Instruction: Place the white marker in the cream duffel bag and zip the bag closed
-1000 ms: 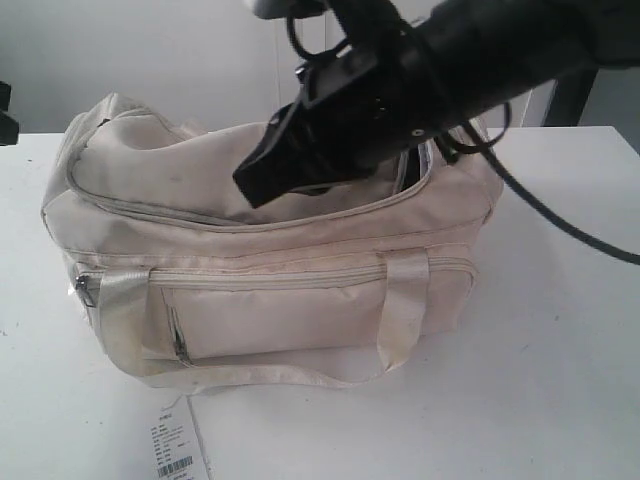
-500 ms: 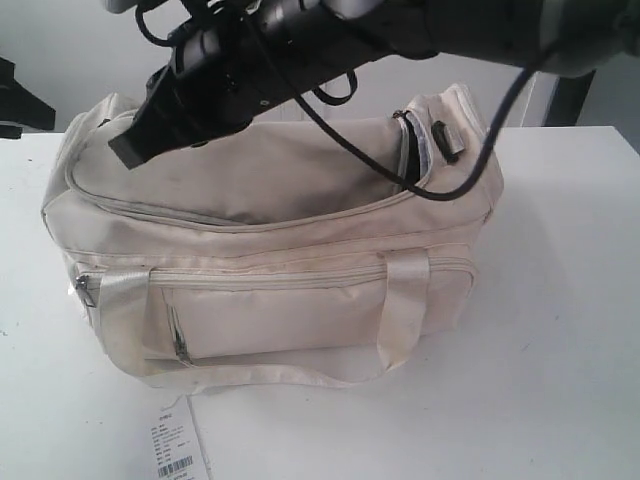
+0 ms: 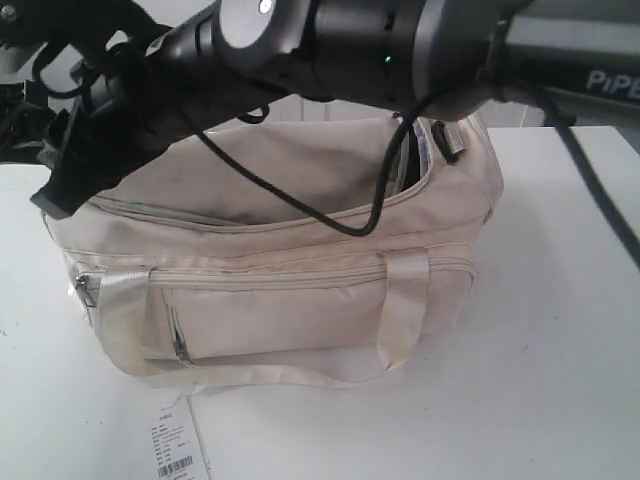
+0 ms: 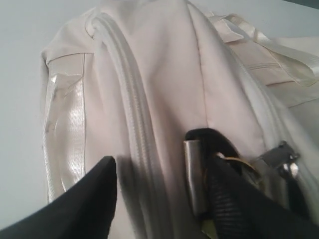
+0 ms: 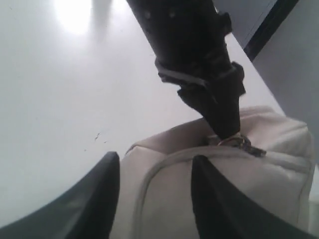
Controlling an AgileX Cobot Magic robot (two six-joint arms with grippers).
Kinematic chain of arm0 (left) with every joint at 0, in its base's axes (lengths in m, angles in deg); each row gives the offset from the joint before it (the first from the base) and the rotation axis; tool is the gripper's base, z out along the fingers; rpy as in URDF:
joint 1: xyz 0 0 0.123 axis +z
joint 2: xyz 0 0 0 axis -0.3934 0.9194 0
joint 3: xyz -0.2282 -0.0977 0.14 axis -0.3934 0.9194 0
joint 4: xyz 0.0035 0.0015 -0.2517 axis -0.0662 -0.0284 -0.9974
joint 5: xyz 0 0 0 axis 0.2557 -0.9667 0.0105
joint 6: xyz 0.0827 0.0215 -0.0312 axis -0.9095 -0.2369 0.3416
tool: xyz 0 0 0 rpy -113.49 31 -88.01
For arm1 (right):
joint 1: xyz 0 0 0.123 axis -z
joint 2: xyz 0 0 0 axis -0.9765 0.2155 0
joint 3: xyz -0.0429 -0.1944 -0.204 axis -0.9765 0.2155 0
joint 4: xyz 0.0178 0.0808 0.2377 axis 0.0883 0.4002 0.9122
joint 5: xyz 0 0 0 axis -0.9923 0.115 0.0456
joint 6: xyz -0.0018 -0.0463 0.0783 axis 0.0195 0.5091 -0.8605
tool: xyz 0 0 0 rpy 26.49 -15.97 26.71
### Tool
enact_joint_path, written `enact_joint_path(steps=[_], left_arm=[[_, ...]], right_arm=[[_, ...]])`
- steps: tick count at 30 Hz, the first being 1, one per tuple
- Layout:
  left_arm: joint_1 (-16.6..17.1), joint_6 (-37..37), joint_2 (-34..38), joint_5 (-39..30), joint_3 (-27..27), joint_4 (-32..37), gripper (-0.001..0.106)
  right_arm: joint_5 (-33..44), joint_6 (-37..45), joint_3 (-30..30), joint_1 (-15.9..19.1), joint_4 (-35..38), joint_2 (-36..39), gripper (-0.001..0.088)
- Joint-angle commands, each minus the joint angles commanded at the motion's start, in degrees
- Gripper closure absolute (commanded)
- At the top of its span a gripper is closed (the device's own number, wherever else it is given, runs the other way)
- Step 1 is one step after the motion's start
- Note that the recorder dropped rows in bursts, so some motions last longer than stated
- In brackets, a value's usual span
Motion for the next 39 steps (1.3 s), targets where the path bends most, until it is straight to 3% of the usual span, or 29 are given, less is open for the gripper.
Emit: enact_joint_path(steps=[2,6,13,18,22,35,39], left_arm=[[0.0,-2.9,0.6,-0.6,0.0,-1.4,0.061],[0.0,-5.0,0.8,-1.7,0.0,-3.3,0.104],[0.1,-6.6,0.8,-4.5,0.0,-5.6,0.105],[2.5,-7.9,0.8,-7.3,0.0,-8.8,0.105],[5.0,-10.1,0.8,-10.8,0.0,-12.6,0.105],[5.1,-12.7,0.8,-14.0,0.0,-15.1,0.105],[5.1,-13.1,0.8,-13.7,0.0,-15.1,0.105]], right_arm=[[-3.0,5.7,0.0,-0.7,-0.3,1.3,0.0431],[-11.1,9.9,0.0,-1.1,-0.3,4.4,0.0431],[-14.7,16.9,0.0,-1.1,-1.9,9.1,0.0431],[-14.9,16.9,0.0,0.0,-1.9,10.8,0.0431],[-15.0,14.8,0.1,2.3,-1.4,10.8,0.0431],[-18.7,11.7,0.1,2.7,-1.4,10.6,0.0431],[-16.3,9.0,0.1,2.8,-1.4,10.8,0.046]])
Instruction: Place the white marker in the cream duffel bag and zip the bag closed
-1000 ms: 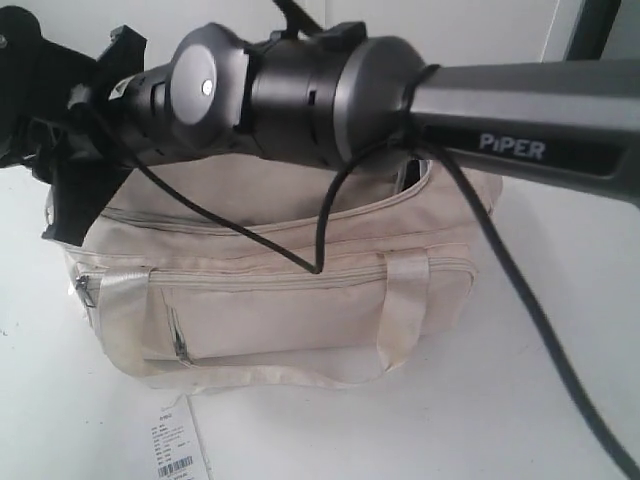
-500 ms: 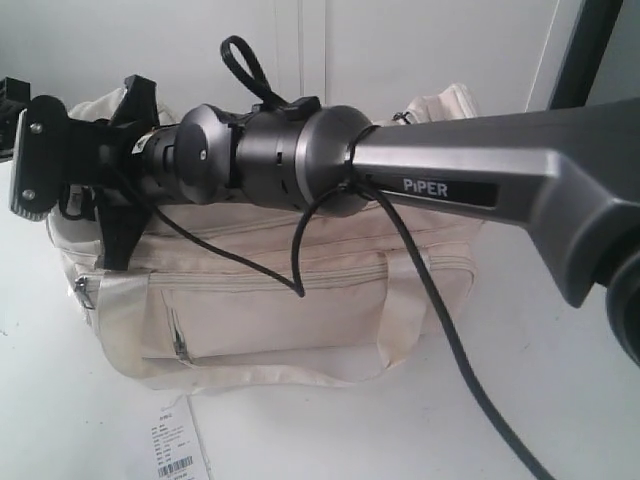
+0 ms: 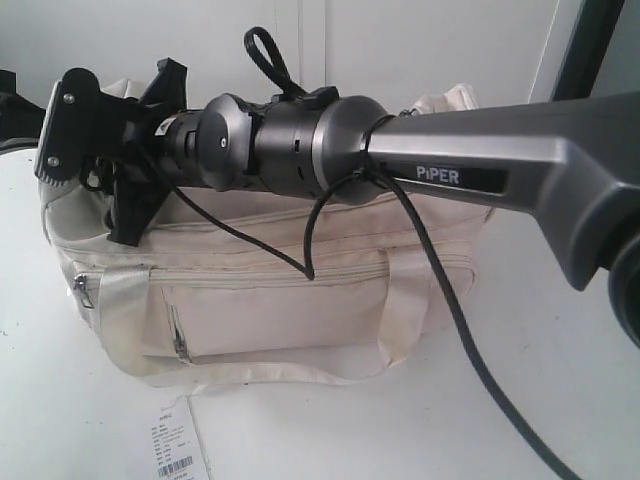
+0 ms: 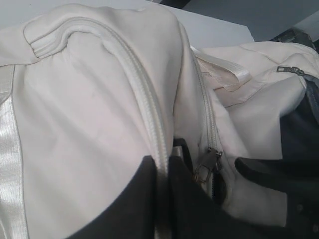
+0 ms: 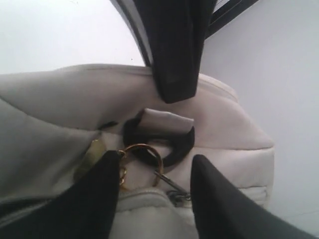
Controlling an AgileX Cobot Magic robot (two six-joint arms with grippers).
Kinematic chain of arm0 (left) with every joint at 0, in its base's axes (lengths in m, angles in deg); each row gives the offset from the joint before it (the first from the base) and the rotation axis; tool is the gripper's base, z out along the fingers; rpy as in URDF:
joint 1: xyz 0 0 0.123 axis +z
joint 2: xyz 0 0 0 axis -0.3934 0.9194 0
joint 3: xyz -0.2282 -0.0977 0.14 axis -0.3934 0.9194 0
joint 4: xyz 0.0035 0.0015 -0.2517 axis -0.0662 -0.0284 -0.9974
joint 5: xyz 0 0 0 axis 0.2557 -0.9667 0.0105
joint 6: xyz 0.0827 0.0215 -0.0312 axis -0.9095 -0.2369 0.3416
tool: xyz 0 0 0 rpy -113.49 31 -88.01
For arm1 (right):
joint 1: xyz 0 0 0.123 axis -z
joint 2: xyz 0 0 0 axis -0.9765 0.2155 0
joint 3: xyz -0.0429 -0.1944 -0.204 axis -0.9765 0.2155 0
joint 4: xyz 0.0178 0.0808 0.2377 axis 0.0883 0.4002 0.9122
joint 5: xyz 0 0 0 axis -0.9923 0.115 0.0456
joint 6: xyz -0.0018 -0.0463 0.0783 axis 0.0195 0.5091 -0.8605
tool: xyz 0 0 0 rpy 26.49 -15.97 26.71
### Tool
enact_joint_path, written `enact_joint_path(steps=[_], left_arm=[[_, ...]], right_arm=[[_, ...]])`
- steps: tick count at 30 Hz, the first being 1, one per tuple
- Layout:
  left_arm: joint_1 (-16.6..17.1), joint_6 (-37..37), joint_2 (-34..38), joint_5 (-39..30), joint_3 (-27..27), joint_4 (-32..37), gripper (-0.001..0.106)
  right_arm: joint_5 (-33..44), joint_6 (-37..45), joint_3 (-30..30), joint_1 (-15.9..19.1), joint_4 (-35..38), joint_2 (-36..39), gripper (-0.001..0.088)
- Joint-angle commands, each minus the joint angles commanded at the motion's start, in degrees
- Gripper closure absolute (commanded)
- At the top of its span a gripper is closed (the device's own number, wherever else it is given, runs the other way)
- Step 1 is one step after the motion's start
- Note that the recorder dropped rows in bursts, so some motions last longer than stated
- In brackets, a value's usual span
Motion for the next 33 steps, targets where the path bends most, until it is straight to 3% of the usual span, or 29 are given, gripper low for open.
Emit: enact_joint_path(steps=[9,15,18,20,22,33], left_arm=[[0.0,-0.7,0.0,0.1,0.0,-0.2,0.105],[0.0,-0.7,0.0,0.0,0.0,-0.4,0.105],[0.0,-0.7,0.0,-0.1,0.0,-0.4,0.105],[0.0,-0.7,0.0,-0.1,0.0,-0.4,0.105],[0.0,-0.8,0.0,-0.1,0.0,-0.4,0.105],[0.0,-1.0,0.0,0.1,0.0,-0.4,0.105]], right_arm=[[6.0,-0.2,0.0,-0.6,-0.1,0.9,0.0483],[2.5,1.6,0.0,-0.7,-0.2,3.4,0.0435],[-4.2,2.7,-0.1,-1.7,-0.2,4.7,0.044],[-4.8,2.7,-1.4,-2.1,-0.2,4.5,0.0563],[-2.7,2.7,-2.3,-2.1,0.0,4.3,0.0864],[4.2,-9.2,-2.3,-1.6,0.2,-1.1,0.0868]])
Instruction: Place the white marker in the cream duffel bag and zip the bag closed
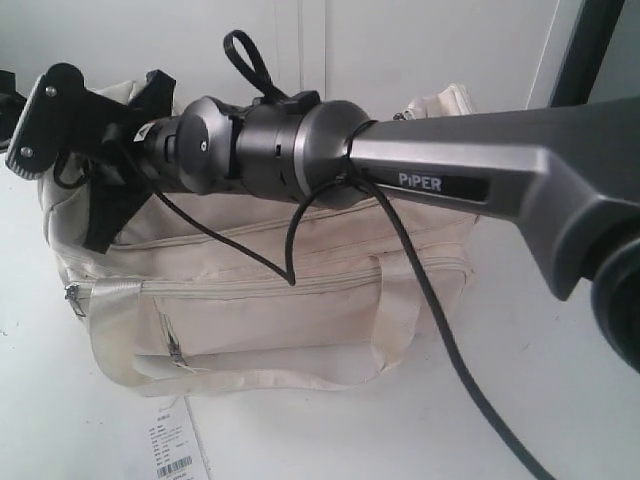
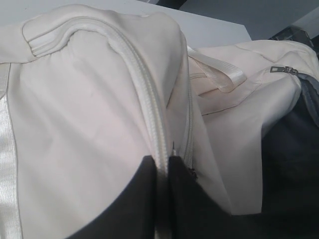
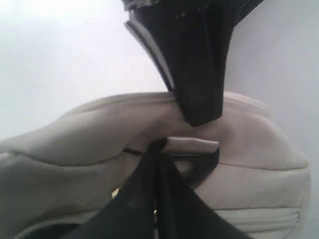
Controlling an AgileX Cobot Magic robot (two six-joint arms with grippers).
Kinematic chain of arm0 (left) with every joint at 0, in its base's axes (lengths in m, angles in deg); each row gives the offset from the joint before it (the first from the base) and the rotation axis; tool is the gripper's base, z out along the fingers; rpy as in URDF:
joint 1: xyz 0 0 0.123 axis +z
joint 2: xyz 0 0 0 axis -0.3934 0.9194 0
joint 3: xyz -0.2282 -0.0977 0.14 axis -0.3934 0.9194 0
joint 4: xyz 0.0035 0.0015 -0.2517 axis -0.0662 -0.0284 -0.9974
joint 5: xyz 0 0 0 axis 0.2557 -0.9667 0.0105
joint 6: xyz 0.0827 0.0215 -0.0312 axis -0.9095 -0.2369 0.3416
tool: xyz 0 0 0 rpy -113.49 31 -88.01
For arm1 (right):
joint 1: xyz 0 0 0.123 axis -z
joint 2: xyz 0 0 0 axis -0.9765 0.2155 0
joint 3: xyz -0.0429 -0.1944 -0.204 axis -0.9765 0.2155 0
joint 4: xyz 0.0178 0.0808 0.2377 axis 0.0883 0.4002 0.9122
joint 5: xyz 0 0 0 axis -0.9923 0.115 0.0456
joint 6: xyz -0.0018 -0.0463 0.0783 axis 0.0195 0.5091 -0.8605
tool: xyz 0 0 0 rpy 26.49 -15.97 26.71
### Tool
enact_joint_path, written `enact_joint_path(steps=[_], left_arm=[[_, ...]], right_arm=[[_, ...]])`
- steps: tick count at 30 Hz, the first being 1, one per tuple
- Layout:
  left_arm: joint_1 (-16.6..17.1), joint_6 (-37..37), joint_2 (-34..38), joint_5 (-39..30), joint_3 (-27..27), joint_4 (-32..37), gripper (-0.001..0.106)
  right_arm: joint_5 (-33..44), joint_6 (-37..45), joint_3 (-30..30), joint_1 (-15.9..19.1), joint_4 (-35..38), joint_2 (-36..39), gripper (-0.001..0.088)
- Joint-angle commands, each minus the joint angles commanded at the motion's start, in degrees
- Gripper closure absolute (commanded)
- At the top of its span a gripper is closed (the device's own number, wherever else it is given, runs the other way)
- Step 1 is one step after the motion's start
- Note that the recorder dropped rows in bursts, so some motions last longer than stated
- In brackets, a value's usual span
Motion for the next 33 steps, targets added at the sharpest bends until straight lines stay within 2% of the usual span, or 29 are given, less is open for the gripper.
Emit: enact_joint_path(steps=[5,7,12,14,17,23,33], left_arm=[[0.0,0.0,0.0,0.1,0.0,0.0,0.105],[0.0,0.0,0.0,0.1,0.0,0.0,0.105],[0.0,0.0,0.0,0.1,0.0,0.0,0.105],[0.0,0.0,0.0,0.1,0.0,0.0,0.105],[0.0,0.0,0.0,0.1,0.0,0.0,0.105],[0.0,0.0,0.0,0.0,0.0,0.0,0.105],[0.0,0.0,0.0,0.0,0.0,0.0,0.105]], right_arm=[[5.8,-7.9,0.0,0.4,-0.1,-0.1,0.0847],[8.8,-7.5,0.0,0.4,-2.1,0.2,0.0744],[7.6,-7.2,0.0,0.4,-11.3,1.1,0.0328],[7.0,-5.1,0.0,0.4,-13.7,1.5,0.027],[5.0,-4.0,0.0,0.4,-17.3,2.3,0.0269],[-4.3,-4.0,0.0,0.4,-18.4,3.6,0.0269],[-4.6,-3.0,-0.5,0.5,-18.4,7.4,0.0288]])
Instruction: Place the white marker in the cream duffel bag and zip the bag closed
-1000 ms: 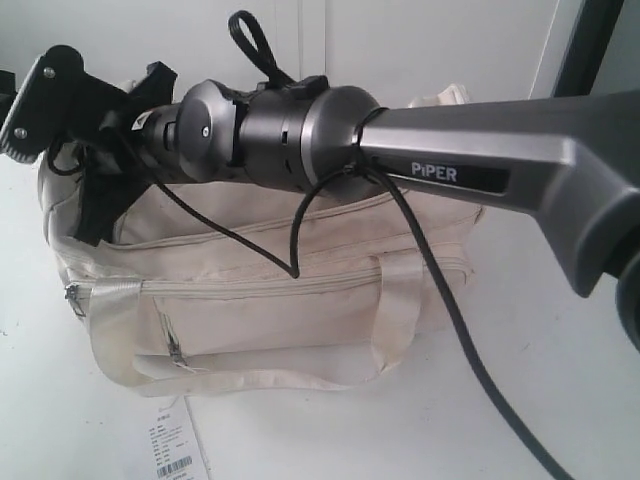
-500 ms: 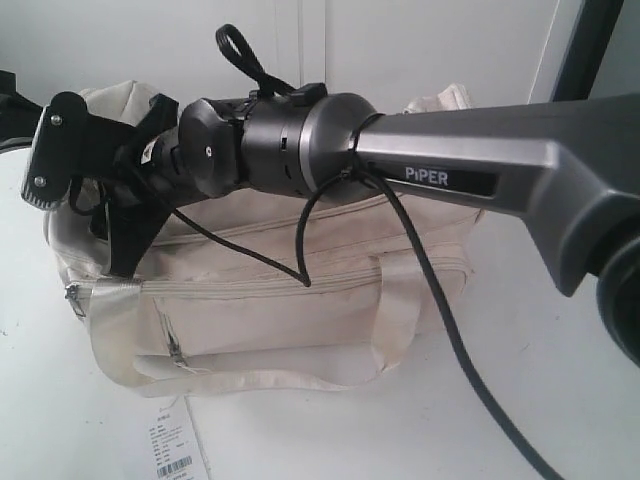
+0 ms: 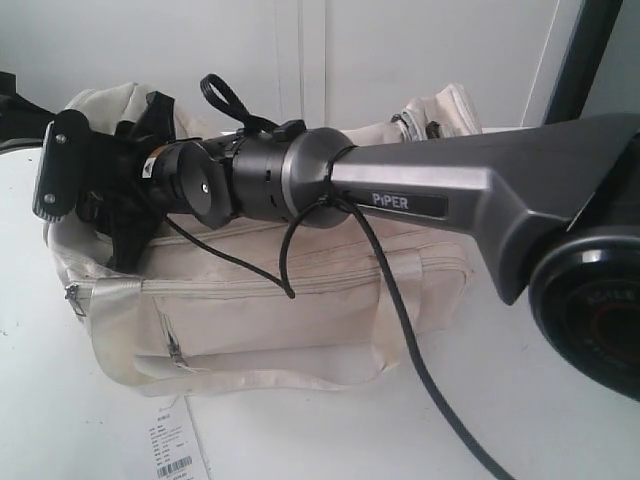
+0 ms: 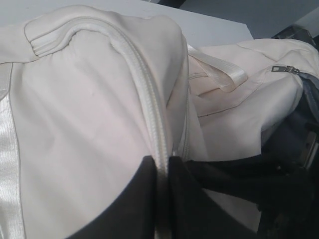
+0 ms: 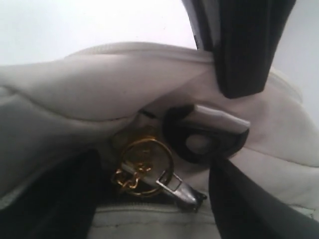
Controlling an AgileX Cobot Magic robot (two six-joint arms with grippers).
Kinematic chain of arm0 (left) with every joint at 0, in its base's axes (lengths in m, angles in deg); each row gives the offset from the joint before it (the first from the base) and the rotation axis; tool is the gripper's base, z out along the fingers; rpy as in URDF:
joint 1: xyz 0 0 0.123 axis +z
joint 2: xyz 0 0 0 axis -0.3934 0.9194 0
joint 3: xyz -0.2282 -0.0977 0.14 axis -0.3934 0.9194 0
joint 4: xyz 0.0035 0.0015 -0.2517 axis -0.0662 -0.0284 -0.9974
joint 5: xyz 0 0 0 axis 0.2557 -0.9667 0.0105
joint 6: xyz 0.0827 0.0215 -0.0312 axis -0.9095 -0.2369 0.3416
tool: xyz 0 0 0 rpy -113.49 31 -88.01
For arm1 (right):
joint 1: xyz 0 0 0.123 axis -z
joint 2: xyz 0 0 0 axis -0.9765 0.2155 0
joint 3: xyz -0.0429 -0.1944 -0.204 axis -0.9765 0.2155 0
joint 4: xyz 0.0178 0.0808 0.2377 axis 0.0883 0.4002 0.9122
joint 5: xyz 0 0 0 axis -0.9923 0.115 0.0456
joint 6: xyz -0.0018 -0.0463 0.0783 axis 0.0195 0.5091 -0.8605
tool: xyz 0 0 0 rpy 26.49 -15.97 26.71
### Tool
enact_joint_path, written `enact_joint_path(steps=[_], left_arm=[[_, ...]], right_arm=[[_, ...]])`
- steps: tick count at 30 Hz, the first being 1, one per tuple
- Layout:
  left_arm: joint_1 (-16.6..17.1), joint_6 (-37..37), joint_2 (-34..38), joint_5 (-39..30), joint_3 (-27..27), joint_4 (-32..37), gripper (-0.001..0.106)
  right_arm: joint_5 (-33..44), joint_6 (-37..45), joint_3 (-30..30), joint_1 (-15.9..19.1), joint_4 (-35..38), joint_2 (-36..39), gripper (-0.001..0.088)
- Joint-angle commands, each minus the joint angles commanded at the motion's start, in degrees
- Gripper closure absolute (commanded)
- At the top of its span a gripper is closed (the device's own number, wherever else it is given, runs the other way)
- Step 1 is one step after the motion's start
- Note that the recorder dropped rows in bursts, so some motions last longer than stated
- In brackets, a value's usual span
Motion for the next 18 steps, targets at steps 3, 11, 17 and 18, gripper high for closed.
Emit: enact_joint_path(steps=[3,11,17,18], left_arm=[[0.0,0.0,0.0,0.0,0.0,0.0,0.105],[0.0,0.0,0.0,-0.1,0.0,0.0,0.105],[0.0,0.0,0.0,-0.1,0.0,0.0,0.105],[0.0,0.0,0.0,-0.1,0.0,0.0,0.105]], right_arm=[[-0.3,0.4,0.0,0.0,0.0,0.1,0.0385],[0.9,0.2,0.0,-0.4,0.1,-1.3,0.0868],[4.0,-2.8,0.0,-0.4,0.1,-4.4,0.0868],[4.3,-4.3,0.0,-0.4,0.1,-4.7,0.0868]])
